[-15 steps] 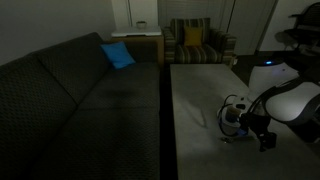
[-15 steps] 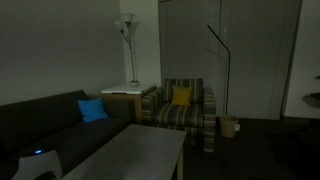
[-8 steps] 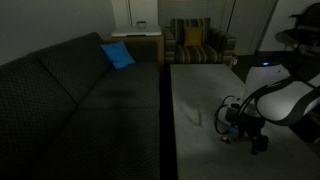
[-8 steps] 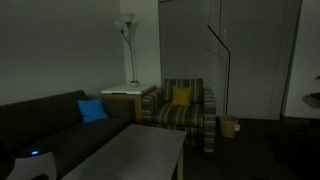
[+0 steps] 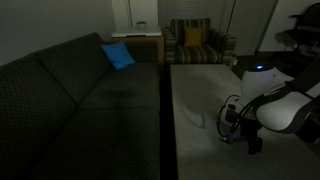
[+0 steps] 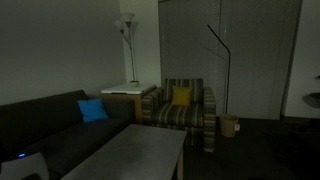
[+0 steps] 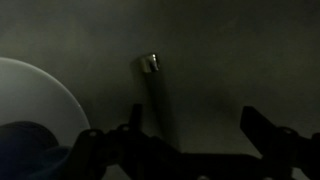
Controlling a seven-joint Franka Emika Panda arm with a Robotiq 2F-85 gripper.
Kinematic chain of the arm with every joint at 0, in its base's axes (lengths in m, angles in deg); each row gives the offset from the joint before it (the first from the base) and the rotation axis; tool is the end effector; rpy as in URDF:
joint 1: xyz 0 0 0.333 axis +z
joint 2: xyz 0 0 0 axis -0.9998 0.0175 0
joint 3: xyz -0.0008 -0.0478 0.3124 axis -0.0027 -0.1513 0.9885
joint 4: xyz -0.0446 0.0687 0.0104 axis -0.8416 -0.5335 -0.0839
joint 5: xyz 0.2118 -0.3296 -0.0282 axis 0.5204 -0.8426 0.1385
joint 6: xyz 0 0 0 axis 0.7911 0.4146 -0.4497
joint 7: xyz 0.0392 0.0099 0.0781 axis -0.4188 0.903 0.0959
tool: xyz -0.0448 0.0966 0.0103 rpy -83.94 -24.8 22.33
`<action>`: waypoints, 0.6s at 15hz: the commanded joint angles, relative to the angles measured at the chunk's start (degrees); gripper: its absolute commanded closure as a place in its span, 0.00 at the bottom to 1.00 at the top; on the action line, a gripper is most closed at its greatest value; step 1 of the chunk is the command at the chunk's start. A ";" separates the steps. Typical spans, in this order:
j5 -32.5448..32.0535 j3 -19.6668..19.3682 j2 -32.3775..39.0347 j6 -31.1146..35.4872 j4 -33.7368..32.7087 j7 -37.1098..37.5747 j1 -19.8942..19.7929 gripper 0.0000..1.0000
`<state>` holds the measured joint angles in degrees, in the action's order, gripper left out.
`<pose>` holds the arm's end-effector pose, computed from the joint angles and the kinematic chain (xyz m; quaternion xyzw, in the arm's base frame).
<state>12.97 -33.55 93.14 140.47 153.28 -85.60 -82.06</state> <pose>0.5796 0.0835 -0.1796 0.8057 0.5861 -0.0793 0.0315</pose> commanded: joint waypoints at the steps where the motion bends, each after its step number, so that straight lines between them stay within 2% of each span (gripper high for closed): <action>1: -1.53 -5.25 0.00 4.04 0.79 10.10 2.85 0.00; 3: -2.85 -7.39 0.00 4.59 0.58 15.23 3.69 0.00; 4: -3.60 -7.95 0.00 4.26 0.38 17.02 3.77 0.03; 5: -4.42 -7.39 0.00 3.73 0.07 17.45 2.95 0.24; 6: -5.13 -6.59 0.00 3.29 -0.14 17.44 2.07 0.28; 8: -5.92 -4.52 0.00 3.01 -0.39 15.64 0.12 0.28; 9: -6.21 -3.25 0.00 2.54 -0.60 13.95 -0.96 0.23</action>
<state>8.67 -39.81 93.14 143.40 153.15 -69.32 -79.94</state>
